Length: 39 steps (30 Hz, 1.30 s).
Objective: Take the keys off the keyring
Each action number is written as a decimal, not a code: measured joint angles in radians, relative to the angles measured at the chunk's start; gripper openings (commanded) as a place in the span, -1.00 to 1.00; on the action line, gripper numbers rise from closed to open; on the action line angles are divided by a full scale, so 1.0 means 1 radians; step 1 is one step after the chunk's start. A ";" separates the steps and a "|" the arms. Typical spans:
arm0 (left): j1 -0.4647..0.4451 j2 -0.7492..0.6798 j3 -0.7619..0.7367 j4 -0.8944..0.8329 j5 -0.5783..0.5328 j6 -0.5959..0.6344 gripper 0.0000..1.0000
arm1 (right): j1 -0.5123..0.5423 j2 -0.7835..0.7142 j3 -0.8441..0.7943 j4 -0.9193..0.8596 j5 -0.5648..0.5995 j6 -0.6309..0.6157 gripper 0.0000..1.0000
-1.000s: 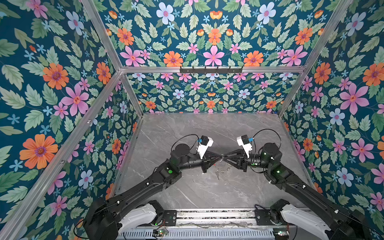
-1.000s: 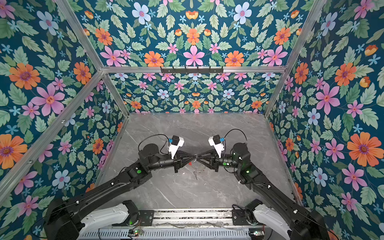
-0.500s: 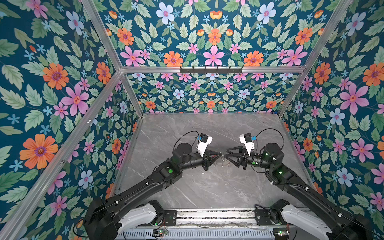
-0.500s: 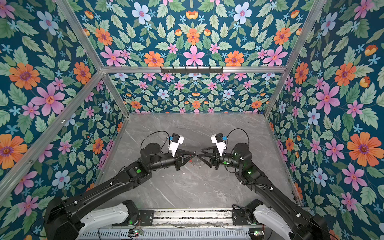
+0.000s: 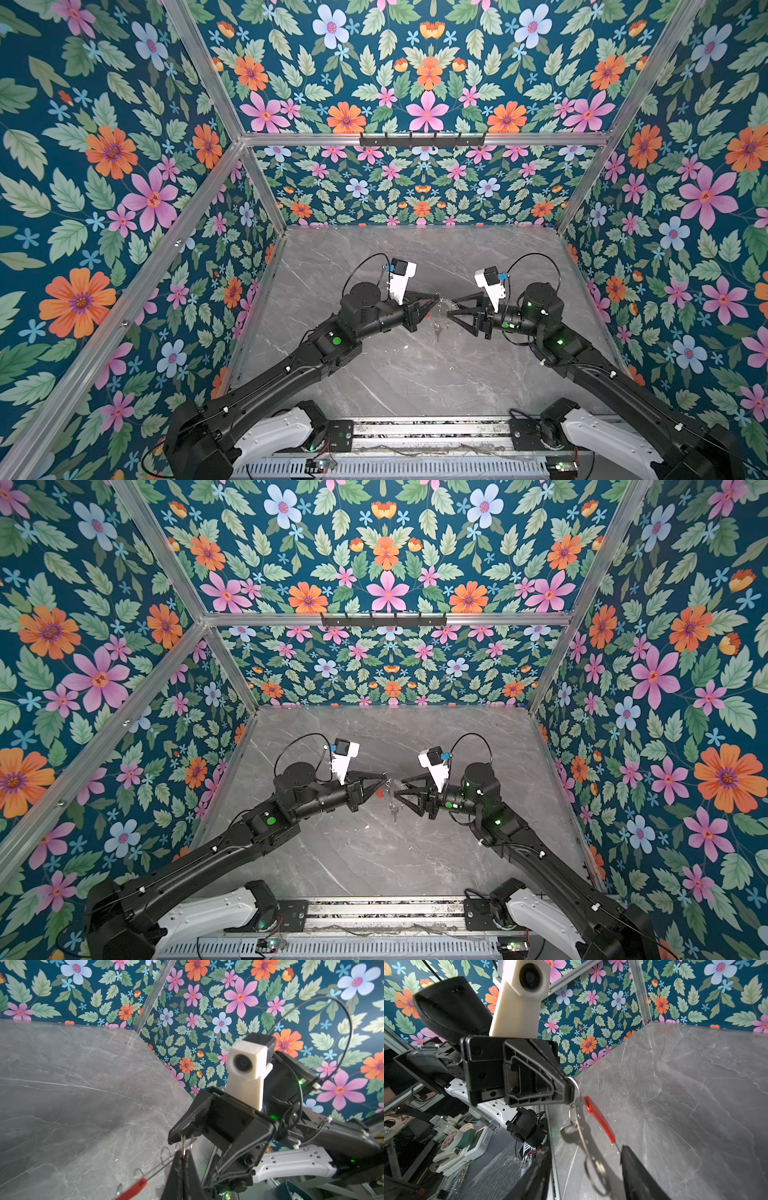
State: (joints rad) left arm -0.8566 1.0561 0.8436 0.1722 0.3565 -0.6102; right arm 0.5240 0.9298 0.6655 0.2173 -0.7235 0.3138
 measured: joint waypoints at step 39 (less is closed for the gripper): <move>0.000 -0.055 -0.045 0.020 0.117 0.016 -1.00 | 0.000 0.136 0.121 0.072 -0.207 0.023 -0.51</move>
State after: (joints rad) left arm -0.8566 1.0016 0.7982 0.1921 0.4736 -0.5945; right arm 0.5243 1.0657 0.7864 0.2893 -0.9302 0.3367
